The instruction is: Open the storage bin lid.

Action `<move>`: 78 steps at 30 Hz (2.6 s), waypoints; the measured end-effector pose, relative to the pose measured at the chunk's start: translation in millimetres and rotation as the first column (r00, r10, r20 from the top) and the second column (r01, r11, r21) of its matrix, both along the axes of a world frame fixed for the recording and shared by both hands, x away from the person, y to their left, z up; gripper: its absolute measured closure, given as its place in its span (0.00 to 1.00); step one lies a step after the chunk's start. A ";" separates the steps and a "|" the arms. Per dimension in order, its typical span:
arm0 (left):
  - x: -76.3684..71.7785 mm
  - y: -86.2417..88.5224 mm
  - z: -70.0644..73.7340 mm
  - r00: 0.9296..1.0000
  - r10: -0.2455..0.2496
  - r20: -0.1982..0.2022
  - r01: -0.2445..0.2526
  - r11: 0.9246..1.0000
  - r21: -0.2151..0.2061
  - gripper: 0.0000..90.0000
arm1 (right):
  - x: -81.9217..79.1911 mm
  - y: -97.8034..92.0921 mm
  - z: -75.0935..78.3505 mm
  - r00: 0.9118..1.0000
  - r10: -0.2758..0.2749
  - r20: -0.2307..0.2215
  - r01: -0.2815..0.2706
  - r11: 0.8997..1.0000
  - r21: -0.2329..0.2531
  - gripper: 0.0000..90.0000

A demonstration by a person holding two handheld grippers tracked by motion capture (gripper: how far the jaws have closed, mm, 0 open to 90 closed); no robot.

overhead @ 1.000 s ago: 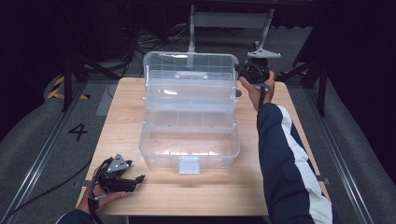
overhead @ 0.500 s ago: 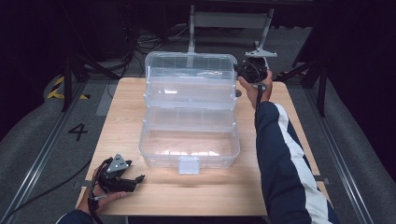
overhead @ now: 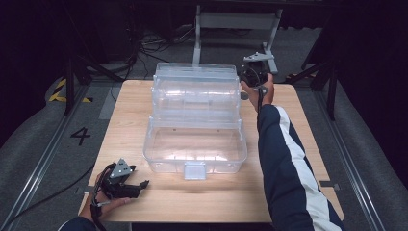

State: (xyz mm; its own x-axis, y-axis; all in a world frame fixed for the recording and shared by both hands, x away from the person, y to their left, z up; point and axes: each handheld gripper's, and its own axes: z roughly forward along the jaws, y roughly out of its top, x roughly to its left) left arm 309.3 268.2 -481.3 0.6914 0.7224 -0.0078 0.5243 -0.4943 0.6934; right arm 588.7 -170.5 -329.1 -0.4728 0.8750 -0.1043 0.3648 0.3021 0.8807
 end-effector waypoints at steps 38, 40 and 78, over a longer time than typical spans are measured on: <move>-0.5 0.0 -0.1 1.000 0.003 -0.001 -0.003 1.000 0.002 0.25 | -37.9 -15.0 9.2 0.997 0.070 0.028 -0.068 0.996 -0.062 1.00; -0.5 0.0 -0.1 1.000 0.003 -0.001 -0.003 1.000 0.002 0.25 | -42.0 -18.0 9.6 0.997 0.073 0.026 -0.071 0.995 -0.068 0.99; -0.4 -0.7 -0.5 1.000 0.007 -0.003 -0.007 1.000 -0.001 0.25 | -118.2 -52.3 4.1 0.969 0.237 -0.070 -0.247 0.948 -0.200 0.81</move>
